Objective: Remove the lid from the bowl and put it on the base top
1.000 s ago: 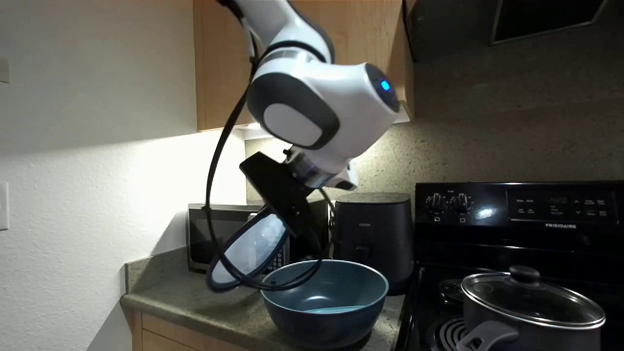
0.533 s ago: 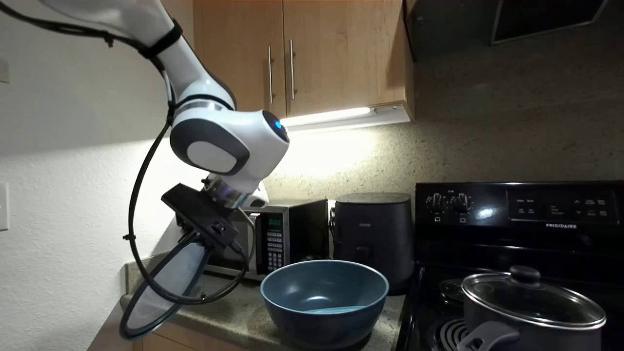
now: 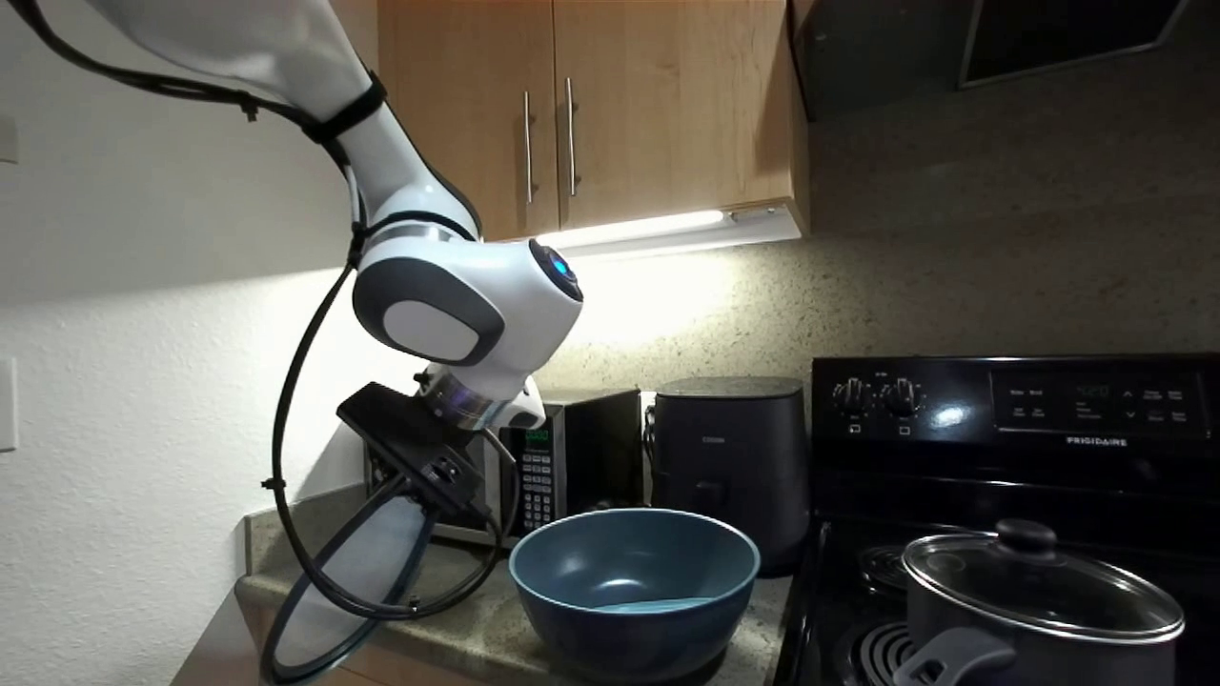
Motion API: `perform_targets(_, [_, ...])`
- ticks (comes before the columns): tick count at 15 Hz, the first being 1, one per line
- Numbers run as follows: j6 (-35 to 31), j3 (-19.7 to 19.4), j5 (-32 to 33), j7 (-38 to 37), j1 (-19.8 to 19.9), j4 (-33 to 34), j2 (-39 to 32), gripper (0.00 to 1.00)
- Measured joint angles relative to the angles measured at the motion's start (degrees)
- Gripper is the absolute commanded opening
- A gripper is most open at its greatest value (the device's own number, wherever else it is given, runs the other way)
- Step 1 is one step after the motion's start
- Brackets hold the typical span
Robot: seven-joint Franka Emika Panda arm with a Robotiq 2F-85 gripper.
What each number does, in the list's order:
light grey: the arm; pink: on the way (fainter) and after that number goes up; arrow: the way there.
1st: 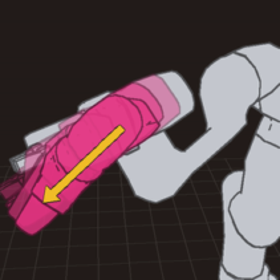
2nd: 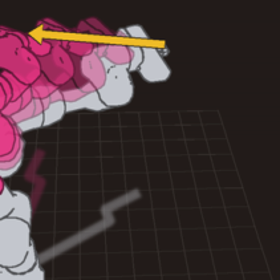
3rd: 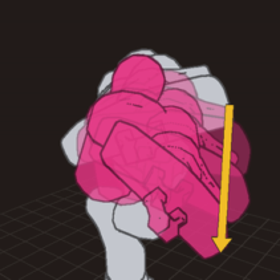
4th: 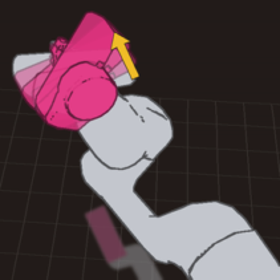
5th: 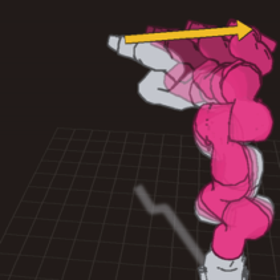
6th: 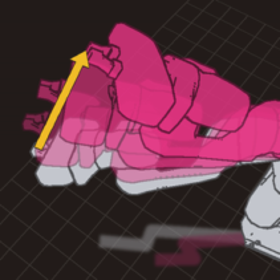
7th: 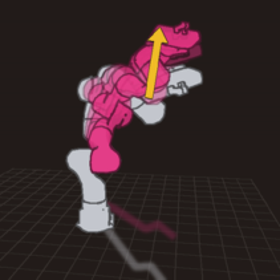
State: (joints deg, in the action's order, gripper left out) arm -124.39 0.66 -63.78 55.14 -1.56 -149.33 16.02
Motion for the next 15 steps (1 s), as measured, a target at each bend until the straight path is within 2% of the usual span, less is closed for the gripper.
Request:
perform_targets(5, [-4.2,-4.4,-6.6,6.9,1.9,1.4,-2.9,0.05])
perform_targets(9, [-3.4,-4.8,-6.8,7.3,2.1,2.2,-3.9,0.03])
perform_targets(11, [-0.5,-4.8,-8.3,8.9,1.9,2.5,-4.1,0.03])
perform_targets(15, [9.8,-4.0,-14.8,14.8,0.6,4.1,-6.0,0.03])
